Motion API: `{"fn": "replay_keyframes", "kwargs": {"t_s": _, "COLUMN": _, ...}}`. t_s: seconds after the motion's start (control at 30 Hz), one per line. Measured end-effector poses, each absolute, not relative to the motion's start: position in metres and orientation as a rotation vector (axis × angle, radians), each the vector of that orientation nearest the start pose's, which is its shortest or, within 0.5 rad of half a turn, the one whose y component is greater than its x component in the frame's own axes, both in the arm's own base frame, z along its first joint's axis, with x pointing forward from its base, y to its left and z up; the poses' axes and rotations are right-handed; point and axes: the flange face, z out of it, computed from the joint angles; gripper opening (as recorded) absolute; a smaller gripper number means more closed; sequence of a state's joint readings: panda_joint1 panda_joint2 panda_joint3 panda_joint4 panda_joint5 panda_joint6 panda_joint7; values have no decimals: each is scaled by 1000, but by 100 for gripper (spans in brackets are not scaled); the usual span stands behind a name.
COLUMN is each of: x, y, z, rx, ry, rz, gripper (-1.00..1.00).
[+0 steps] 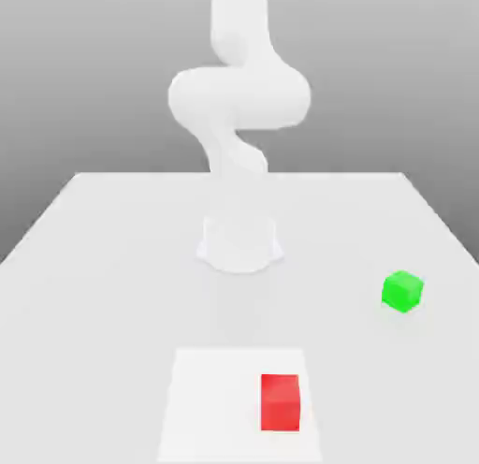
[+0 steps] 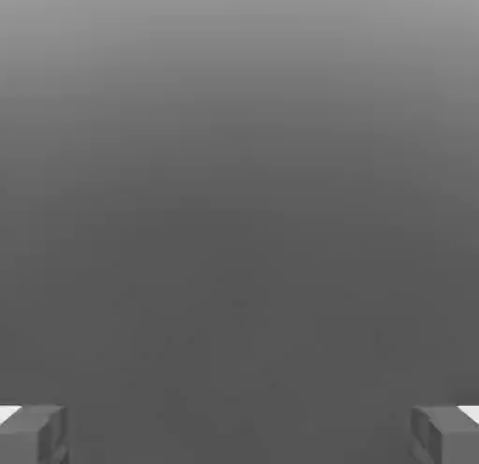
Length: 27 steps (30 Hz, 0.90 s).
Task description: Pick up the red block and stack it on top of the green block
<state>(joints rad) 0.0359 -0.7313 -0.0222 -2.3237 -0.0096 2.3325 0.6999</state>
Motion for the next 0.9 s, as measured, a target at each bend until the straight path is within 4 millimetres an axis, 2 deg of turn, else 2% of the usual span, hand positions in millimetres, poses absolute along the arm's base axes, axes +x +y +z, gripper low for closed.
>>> {"fn": "replay_keyframes", "kwargs": {"t_s": 0.2, "x": 427, "y": 11, "z": 590, "rx": -2801, "ry": 561, "rz": -838, "gripper": 0}}
{"fn": "replay_keyframes", "kwargs": {"t_s": 0.43, "x": 462, "y": 26, "z": 482, "rx": -2991, "ry": 108, "rz": -637, "gripper": 0}}
{"fn": "replay_keyframes", "kwargs": {"t_s": 0.67, "x": 470, "y": 41, "z": 371, "rx": -3066, "ry": -383, "rz": -403, "gripper": 0}}
{"fn": "replay_keyframes", "kwargs": {"t_s": 0.9, "x": 452, "y": 53, "z": 266, "rx": -3008, "ry": -890, "rz": -148, "gripper": 0}}
